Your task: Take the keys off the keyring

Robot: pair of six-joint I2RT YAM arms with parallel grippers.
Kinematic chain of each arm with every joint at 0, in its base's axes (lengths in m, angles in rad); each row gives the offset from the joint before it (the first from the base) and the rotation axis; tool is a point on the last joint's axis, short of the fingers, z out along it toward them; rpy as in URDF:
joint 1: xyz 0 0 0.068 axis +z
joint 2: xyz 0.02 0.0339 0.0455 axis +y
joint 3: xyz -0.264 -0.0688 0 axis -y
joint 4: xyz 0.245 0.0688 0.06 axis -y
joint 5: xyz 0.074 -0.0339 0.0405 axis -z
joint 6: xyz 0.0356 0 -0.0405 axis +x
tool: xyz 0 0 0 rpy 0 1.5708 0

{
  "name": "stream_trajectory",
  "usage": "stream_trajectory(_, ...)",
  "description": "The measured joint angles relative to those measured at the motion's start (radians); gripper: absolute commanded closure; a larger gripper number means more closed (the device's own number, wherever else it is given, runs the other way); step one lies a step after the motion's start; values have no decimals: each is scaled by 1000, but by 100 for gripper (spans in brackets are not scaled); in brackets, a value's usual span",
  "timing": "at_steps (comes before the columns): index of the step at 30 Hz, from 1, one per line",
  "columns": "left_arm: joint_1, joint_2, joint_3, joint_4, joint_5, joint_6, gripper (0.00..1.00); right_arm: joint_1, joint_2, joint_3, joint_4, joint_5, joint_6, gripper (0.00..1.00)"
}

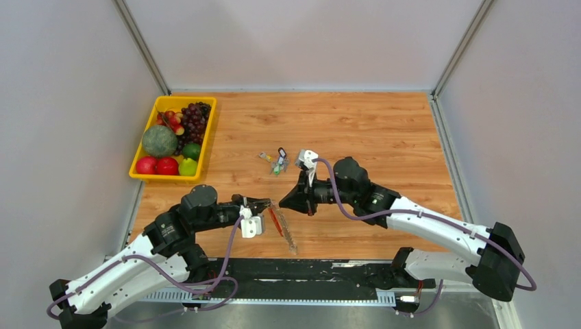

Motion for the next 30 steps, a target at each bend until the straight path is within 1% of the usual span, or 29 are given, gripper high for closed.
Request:
stream_trajectory(4, 0, 12, 0, 3, -1, -16, 100, -5, -58, -128, 180, 24, 102, 100)
stream_trajectory(8, 0, 39, 1, 7, -5, -40, 100, -5, -59, -228, 356, 47, 208, 100)
stream_trajectory(9, 0, 43, 3, 7, -9, -45, 100, -3, -55, -248, 404, 56, 232, 98)
stream_trajectory(10, 0, 47, 7, 7, -11, -49, 100, -1, -51, -260, 438, 64, 251, 92)
stream_trajectory(12, 0, 53, 11, 7, -19, -58, 100, 3, -42, -270, 490, 77, 279, 71)
stream_trajectory(13, 0, 53, 11, 6, -22, -60, 100, 6, -41, -270, 505, 80, 288, 64)
stream_trajectory(15, 0, 52, 11, 6, -27, -62, 100, 8, -43, -270, 530, 88, 296, 59)
stream_trajectory(18, 0, 50, 11, 6, -27, -61, 100, 13, -74, -270, 510, 107, 266, 58)
stream_trajectory(23, 0, 37, 11, 6, -23, -58, 100, 13, -148, -237, 381, 125, 131, 60)
stream_trajectory(26, 0, 29, 11, 6, -17, -57, 100, 13, -132, -155, 287, 110, 35, 61)
stream_trajectory(30, 0, 23, 11, 6, -12, -56, 100, 13, -80, -80, 217, 75, -39, 63)
